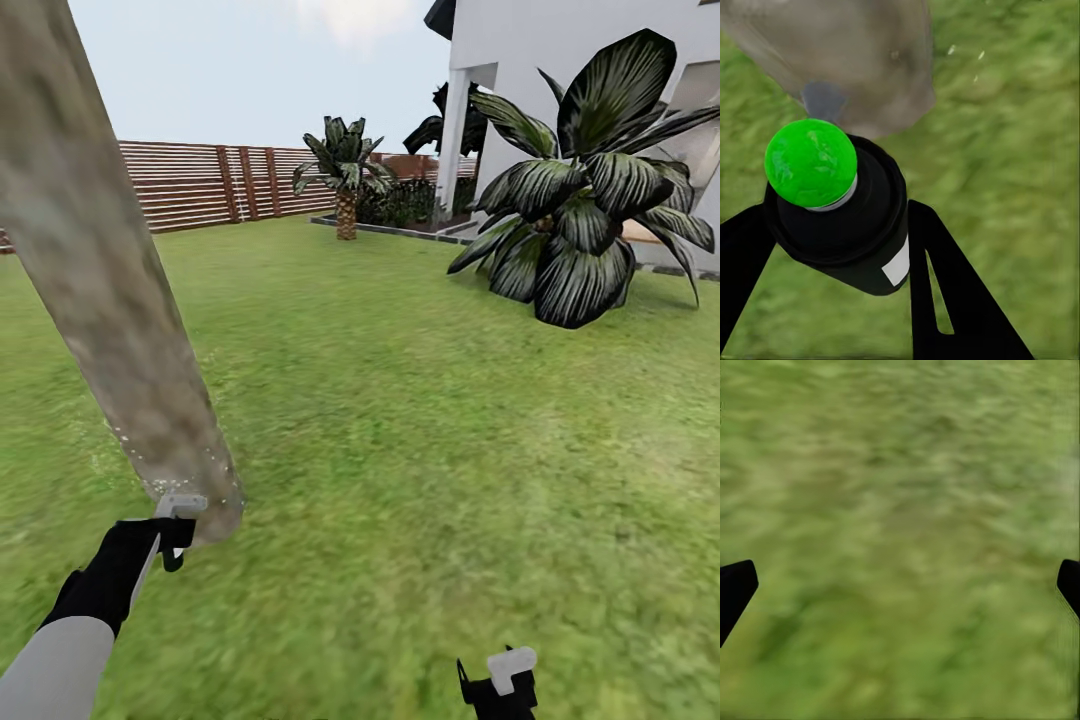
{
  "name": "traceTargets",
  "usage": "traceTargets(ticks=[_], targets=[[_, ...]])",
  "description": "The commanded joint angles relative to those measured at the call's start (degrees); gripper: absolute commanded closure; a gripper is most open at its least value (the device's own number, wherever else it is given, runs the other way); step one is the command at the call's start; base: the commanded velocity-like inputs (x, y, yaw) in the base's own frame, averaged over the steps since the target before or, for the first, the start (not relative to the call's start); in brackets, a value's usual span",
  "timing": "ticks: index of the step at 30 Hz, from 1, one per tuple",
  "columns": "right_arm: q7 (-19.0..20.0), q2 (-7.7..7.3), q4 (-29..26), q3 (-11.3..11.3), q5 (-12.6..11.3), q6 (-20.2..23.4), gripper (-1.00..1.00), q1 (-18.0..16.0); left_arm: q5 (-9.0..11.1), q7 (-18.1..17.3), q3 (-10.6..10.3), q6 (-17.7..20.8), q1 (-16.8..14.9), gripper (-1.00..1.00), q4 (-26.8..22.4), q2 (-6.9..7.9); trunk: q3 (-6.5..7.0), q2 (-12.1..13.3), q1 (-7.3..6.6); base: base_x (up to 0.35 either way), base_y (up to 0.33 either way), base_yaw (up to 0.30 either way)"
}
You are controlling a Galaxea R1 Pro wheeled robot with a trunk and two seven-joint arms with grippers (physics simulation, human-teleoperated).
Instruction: In the garden, pick up the pesticide atomizer on the floor and spray pesticide onto both trees until each tree trunk is fully covered.
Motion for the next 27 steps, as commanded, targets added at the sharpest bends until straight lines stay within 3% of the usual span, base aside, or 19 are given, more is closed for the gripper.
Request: traceTargets(ticks=[1, 9, 21, 27], targets=[[0.00, 0.00, 0.00, 0.00, 0.00, 0.00, -1.00, 0.00, 0.00, 0.01, 0.00, 0.00, 0.01, 1.00, 0.00, 0.01, 0.00, 0.00, 0.00, 0.000, -0.270, 0.277], [0.00, 0.00, 0.00, 0.00, -0.01, 0.00, -1.00, 0.00, 0.00, 0.01, 0.00, 0.00, 0.00, 1.00, 0.00, 0.02, 0.00, 0.00, 0.00, 0.044, -0.270, 0.275], [0.03, 0.00, 0.00, 0.00, 0.00, 0.00, -1.00, 0.00, 0.00, 0.02, -0.13, -0.07, 0.00, 1.00, 0.00, -0.07, 0.00, 0.00, 0.00, 0.197, -0.226, 0.020], [0.04, 0.00, 0.00, 0.00, 0.00, 0.00, -1.00, 0.00, 0.00, 0.02, 0.00, -0.09, 0.00, 1.00, 0.00, -0.07, 0.00, 0.00, 0.00, 0.220, -0.206, 0.238]])
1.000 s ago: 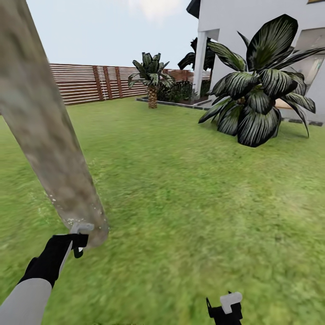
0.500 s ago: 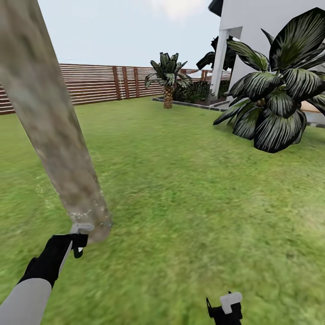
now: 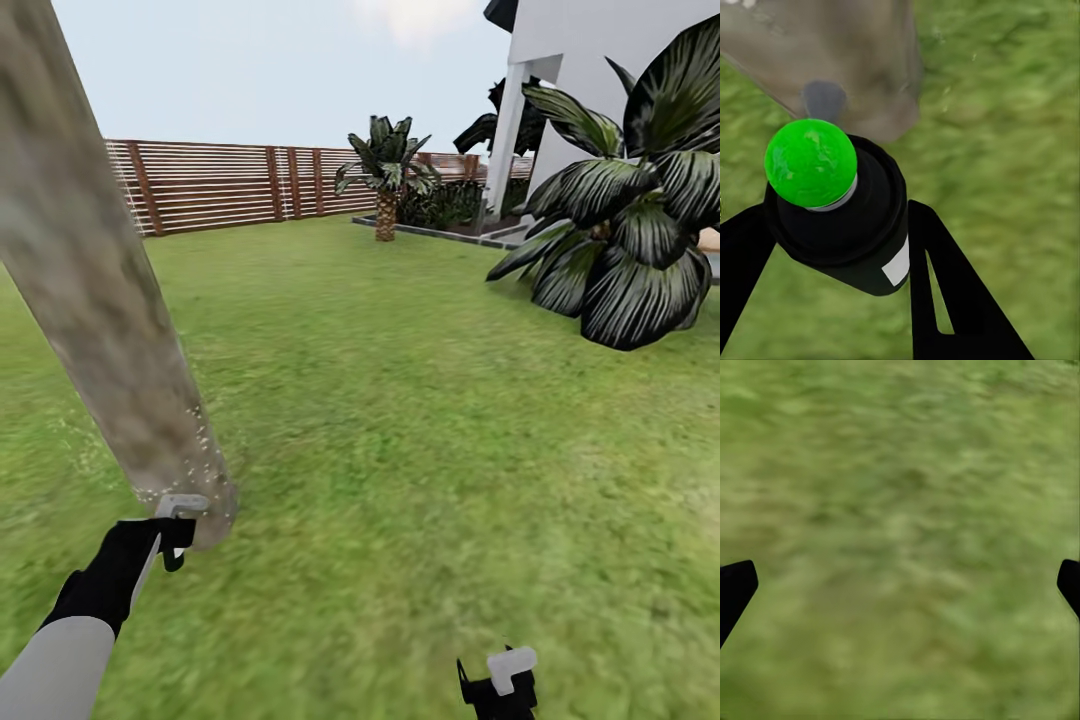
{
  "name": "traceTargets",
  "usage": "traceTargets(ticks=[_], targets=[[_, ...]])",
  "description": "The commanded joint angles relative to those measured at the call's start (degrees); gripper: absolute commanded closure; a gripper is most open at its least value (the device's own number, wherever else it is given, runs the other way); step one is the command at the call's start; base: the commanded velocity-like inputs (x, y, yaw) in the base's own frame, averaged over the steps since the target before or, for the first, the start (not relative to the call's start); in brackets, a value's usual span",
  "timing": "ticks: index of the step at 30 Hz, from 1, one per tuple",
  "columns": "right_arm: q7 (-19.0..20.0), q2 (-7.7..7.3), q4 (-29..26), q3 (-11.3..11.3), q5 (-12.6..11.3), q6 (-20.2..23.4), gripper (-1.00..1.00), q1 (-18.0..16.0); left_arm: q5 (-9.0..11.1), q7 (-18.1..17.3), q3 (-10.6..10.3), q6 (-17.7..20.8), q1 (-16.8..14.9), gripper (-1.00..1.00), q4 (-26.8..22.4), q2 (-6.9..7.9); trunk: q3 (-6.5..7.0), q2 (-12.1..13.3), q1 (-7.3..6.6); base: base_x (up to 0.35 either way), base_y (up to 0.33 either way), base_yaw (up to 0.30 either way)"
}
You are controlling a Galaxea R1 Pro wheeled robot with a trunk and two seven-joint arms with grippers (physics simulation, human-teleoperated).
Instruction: In the garden, pick up the pesticide atomizer on the floor and spray pesticide onto both trees until each tree trunk is fully covered.
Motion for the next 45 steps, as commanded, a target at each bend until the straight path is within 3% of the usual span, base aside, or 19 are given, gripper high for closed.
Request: traceTargets(ticks=[1, 7, 10, 16, 21, 24, 28, 29, 31, 33, 35, 37, 38, 41, 43, 45], targets=[[0.01, 0.00, 0.00, 0.00, 0.00, 0.00, -1.00, 0.00, -0.01, 0.00, -0.02, 0.00, 0.00, 1.00, 0.00, 0.00, 0.00, 0.00, 0.00, 0.211, -0.206, 0.277], [-0.04, -0.01, -0.01, -0.06, 0.00, 0.00, -1.00, 0.00, 0.61, 0.07, 0.67, -0.11, 0.00, 1.00, 0.01, 0.00, 0.00, 0.00, 0.00, 0.150, -0.128, 0.278], [-0.04, -0.02, 0.00, -0.08, 0.00, 0.00, -1.00, 0.00, 0.69, -0.08, 5.35, -0.40, 0.00, 1.00, -0.67, 0.51, 0.00, 0.00, 0.00, 0.009, -0.006, 0.278], [-0.04, 0.00, 0.00, -0.08, 0.00, 0.00, -1.00, 0.00, 0.82, -0.89, 6.36, -0.38, -0.69, 1.00, -0.86, 0.53, 0.00, 0.00, 0.00, 0.001, 0.000, 0.278], [-0.04, 0.00, 0.00, -0.08, 0.00, 0.00, -1.00, 0.00, 0.77, -1.20, 5.72, -0.10, -1.46, 1.00, -0.93, 0.20, 0.00, 0.00, 0.00, 0.000, 0.000, 0.266], [-0.04, -0.03, 0.00, -0.06, 0.00, 0.00, -1.00, 0.00, 0.54, -2.43, 5.42, 0.37, -4.85, 1.00, -0.87, 0.87, 0.00, 0.00, 0.00, 0.000, 0.000, 0.064], [0.04, -0.08, 0.00, -0.08, 0.00, 0.00, -1.00, 0.00, 0.38, -5.44, 1.54, 1.26, -9.31, 1.00, -0.89, 1.12, 0.00, 0.00, 0.00, 0.000, 0.000, 0.006], [0.04, -0.09, 0.00, -0.08, 0.00, 0.00, -1.00, 0.00, 0.23, -6.08, 1.30, 1.66, -9.68, 1.00, -0.83, 1.73, 0.00, 0.00, 0.00, 0.000, 0.000, 0.000], [0.05, -0.09, 0.00, -0.09, 0.00, 0.00, -1.00, 0.00, 0.57, -8.77, 1.22, 1.89, -9.67, 1.00, -0.22, 5.92, 0.00, 0.00, 0.00, 0.000, 0.000, 0.000], [0.05, -0.09, 0.00, -0.09, 0.00, 0.00, -1.00, 0.00, 0.41, -11.44, 0.97, 1.72, -9.33, 1.00, -0.10, 7.42, 0.00, 0.00, 0.00, 0.000, 0.000, 0.000], [0.03, -0.09, 0.00, -0.09, 0.00, 0.00, -1.00, 0.00, 0.43, -12.09, -1.15, 1.76, -9.27, 1.00, -0.11, 6.59, 0.00, 0.00, 0.00, 0.000, 0.000, 0.000], [0.04, -0.09, 0.00, -0.09, 0.00, 0.00, -1.00, 0.00, 0.50, -12.19, -4.55, 1.90, -9.69, 1.00, -0.64, 3.95, 0.00, 0.00, 0.00, 0.000, 0.000, 0.000], [0.04, -0.09, 0.00, -0.09, 0.00, 0.00, -1.00, 0.00, 0.70, -12.21, -5.25, 1.94, -9.91, 1.00, -0.76, 3.06, 0.00, 0.00, 0.00, 0.000, 0.000, 0.000], [0.05, -0.09, 0.00, -0.09, 0.00, 0.00, -1.00, 0.00, 0.83, -12.93, -4.90, 1.93, -9.89, 1.00, -0.75, 3.44, 0.00, 0.00, 0.00, 0.000, 0.000, 0.000], [0.04, -0.09, 0.00, -0.09, 0.00, 0.00, -1.00, 0.00, 0.74, -15.41, -4.03, 1.68, -9.39, 1.00, -0.83, 4.95, 0.00, 0.00, 0.00, 0.000, 0.000, 0.000], [0.01, -0.09, 0.00, -0.09, 0.00, 0.00, -1.00, 0.00, 0.51, -16.42, -3.92, 1.16, -9.03, 1.00, -0.81, 5.42, 0.00, 0.00, 0.00, -0.003, 0.000, 0.000]])
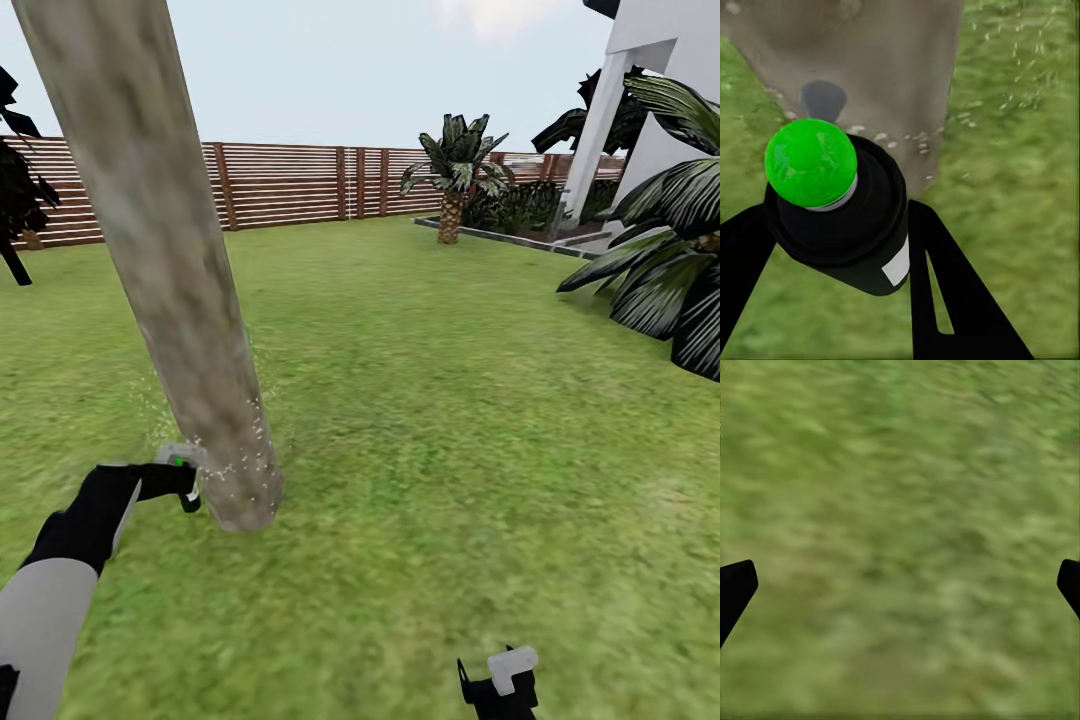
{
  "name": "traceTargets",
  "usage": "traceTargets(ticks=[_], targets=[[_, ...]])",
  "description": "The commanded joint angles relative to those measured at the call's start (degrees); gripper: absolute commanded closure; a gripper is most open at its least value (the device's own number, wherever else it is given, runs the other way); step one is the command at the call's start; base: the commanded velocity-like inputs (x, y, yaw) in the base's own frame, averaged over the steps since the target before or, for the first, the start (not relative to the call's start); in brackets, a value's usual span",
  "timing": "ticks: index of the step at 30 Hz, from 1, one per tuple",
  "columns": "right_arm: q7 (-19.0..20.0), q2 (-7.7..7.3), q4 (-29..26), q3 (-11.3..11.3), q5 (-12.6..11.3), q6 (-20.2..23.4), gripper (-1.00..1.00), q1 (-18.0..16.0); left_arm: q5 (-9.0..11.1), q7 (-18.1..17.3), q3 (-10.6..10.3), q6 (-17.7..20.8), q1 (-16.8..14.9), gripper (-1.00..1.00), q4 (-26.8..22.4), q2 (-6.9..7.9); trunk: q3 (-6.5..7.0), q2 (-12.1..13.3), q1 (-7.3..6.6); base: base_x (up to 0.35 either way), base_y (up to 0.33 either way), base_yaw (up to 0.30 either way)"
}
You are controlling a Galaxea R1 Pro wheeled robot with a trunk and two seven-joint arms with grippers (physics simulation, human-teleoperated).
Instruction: In the garden, pick up the pesticide atomizer on the floor and spray pesticide onto both trees until each tree trunk is fully covered.
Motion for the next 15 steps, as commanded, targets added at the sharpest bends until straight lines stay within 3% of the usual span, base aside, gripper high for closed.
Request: traceTargets(ticks=[1, 7, 12, 15], targets=[[0.02, 0.00, 0.00, 0.00, 0.00, 0.00, -1.00, 0.00, 0.01, -0.15, -0.02, -0.10, 0.08, 1.00, 0.10, 0.03, 0.00, 0.00, 0.00, -0.120, 0.000, 0.000], [-0.02, 0.02, 0.00, 0.00, 0.00, 0.00, -1.00, 0.00, 0.38, 0.32, -0.16, -0.03, 0.15, 1.00, 0.53, -0.69, 0.00, 0.00, 0.00, -0.313, 0.000, 0.014], [-0.03, 0.06, 0.00, 0.00, 0.00, 0.00, -1.00, 0.00, 0.17, 0.46, 0.13, 0.07, 0.15, 1.00, 0.13, -1.03, 0.00, 0.00, 0.00, -0.335, 0.000, 0.245], [-0.03, 0.02, 0.00, 0.02, 0.00, 0.00, -1.00, 0.00, -0.09, 0.55, 0.02, -0.08, 0.15, 1.00, 0.39, -0.85, 0.00, 0.00, 0.00, -0.052, 0.000, 0.276]])
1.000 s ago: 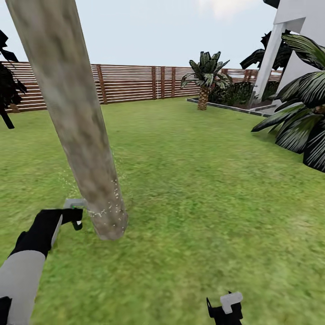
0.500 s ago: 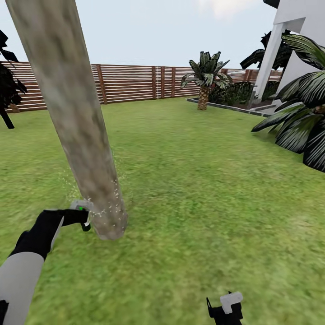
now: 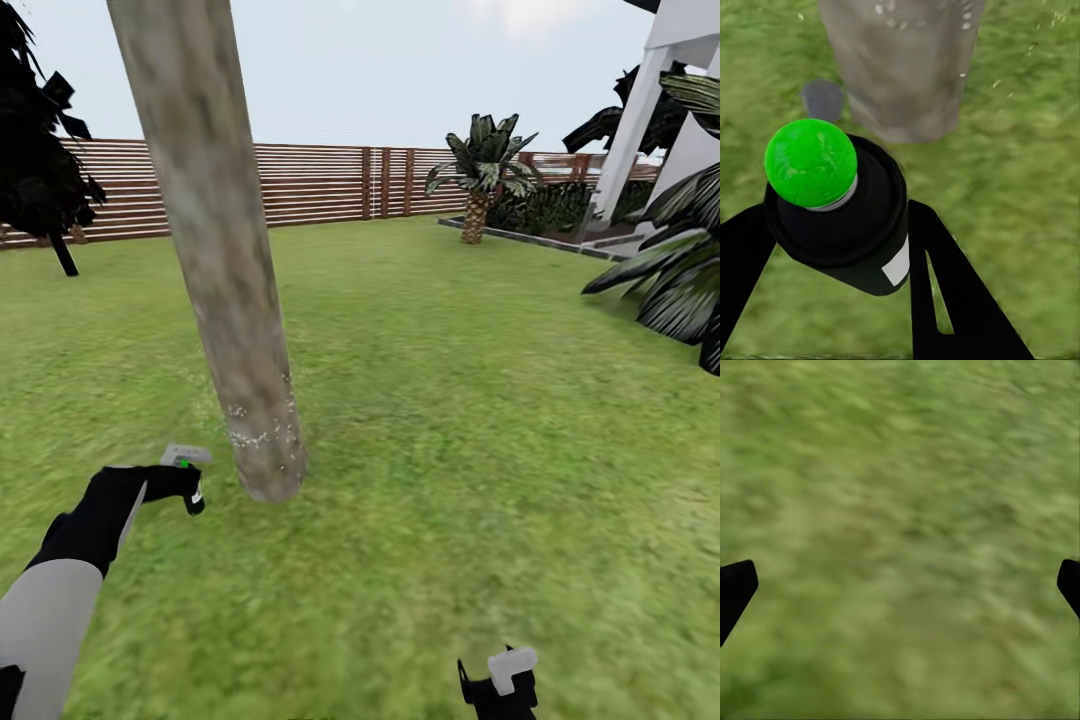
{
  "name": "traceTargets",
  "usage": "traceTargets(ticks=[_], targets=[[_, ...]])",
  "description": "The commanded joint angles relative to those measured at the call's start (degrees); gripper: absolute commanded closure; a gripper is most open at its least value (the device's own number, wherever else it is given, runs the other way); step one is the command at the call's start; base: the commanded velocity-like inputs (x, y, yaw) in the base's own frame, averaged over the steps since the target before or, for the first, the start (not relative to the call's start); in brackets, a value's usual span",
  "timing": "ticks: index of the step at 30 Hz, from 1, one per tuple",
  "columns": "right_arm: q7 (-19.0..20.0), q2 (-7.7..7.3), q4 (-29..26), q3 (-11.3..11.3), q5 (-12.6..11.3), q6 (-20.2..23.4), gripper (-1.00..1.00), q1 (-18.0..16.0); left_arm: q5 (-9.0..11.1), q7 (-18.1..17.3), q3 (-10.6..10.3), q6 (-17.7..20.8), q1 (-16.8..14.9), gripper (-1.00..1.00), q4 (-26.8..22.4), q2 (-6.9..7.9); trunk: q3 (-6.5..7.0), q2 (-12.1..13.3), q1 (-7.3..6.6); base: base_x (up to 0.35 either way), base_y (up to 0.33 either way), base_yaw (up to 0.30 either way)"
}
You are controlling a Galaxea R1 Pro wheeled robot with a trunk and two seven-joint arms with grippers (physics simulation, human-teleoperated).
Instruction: In the garden, pick up the pesticide atomizer on the floor and spray pesticide onto both trees until each tree trunk is fully covered.
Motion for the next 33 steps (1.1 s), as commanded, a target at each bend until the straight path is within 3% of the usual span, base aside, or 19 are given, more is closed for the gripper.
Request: traceTargets(ticks=[1, 7, 10, 12, 13, 16, 17, 19, 20, 22, 24, 26, 28, 33], targets=[[0.00, -0.01, 0.00, 0.00, 0.01, 0.00, -1.00, 0.00, -0.13, 0.08, -0.18, -0.02, 0.00, 1.00, 0.11, -0.10, 0.00, 0.00, 0.00, -0.012, 0.000, 0.179], [-0.02, -0.02, 0.00, -0.01, 0.01, 0.00, -1.00, 0.00, 0.33, 1.35, -0.45, 0.75, -1.05, 1.00, -3.16, -0.79, 0.00, 0.00, 0.00, -0.002, 0.000, 0.024], [-0.03, -0.02, 0.00, -0.01, 0.01, 0.00, -1.00, 0.00, 0.46, 1.10, -0.54, 6.39, -5.04, 1.00, -4.86, -1.21, 0.00, 0.00, 0.00, 0.000, 0.000, 0.000], [-0.03, -0.02, 0.00, -0.01, 0.01, 0.00, -1.00, 0.00, 0.26, 0.96, -0.79, 7.17, -5.38, 1.00, -5.44, -1.35, 0.00, 0.00, 0.00, 0.000, 0.000, 0.000], [-0.01, -0.02, 0.00, -0.01, 0.01, 0.00, -1.00, 0.00, 0.18, 0.92, -1.16, 7.12, -5.25, 1.00, -5.56, -1.35, 0.00, 0.00, 0.00, 0.000, 0.000, 0.000], [0.01, -0.02, 0.00, -0.01, 0.01, 0.00, -1.00, 0.00, 0.23, 1.04, -5.16, 7.57, -5.60, 1.00, -5.63, -1.80, 0.00, 0.00, 0.00, 0.000, 0.000, 0.000], [0.01, -0.02, 0.00, -0.01, 0.01, 0.00, -1.00, 0.00, 0.39, 1.05, -5.78, 7.63, -5.83, 1.00, -5.64, -2.07, 0.00, 0.00, 0.00, 0.000, 0.000, 0.000], [-0.02, -0.02, 0.00, -0.01, 0.01, 0.00, -1.00, 0.00, 0.51, 0.94, -6.41, 7.76, -5.99, 1.00, -5.89, -4.05, 0.00, 0.00, 0.00, 0.000, 0.000, 0.000], [-0.02, -0.04, 0.00, -0.01, 0.01, 0.00, -1.00, 0.00, 0.51, 0.90, -6.41, 7.77, -5.92, 1.00, -5.98, -4.06, 0.00, 0.00, 0.00, 0.000, 0.000, 0.000], [-0.03, -0.02, 0.00, -0.01, 0.01, 0.00, -1.00, 0.00, 0.47, -0.51, -6.21, 7.72, -5.62, 1.00, -6.07, -3.80, 0.00, 0.00, 0.00, 0.000, 0.000, 0.000], [-0.02, -0.04, 0.00, -0.01, 0.01, 0.00, -1.00, 0.00, 0.36, -6.16, -5.66, 7.40, -5.20, 1.00, -7.91, -1.67, 0.00, 0.00, 0.00, 0.000, 0.000, 0.000], [-0.01, -0.06, 0.00, -0.01, 0.01, 0.00, -1.00, 0.00, 0.16, -8.13, -4.46, 6.98, -4.73, 1.00, -10.23, -0.45, 0.00, 0.00, 0.00, 0.000, 0.000, 0.000], [-0.02, -0.08, 0.00, -0.01, 0.01, 0.00, -1.00, 0.00, 0.20, -9.08, -3.66, 6.70, -4.44, 1.00, -11.11, 0.06, 0.00, 0.00, 0.00, 0.000, 0.000, 0.000], [-0.01, -0.08, 0.00, -0.01, 0.01, 0.00, -1.00, 0.00, 0.28, -10.50, -4.01, 6.84, -4.48, 1.00, -11.42, -0.10, 0.00, 0.00, 0.00, 0.019, 0.000, 0.000]])
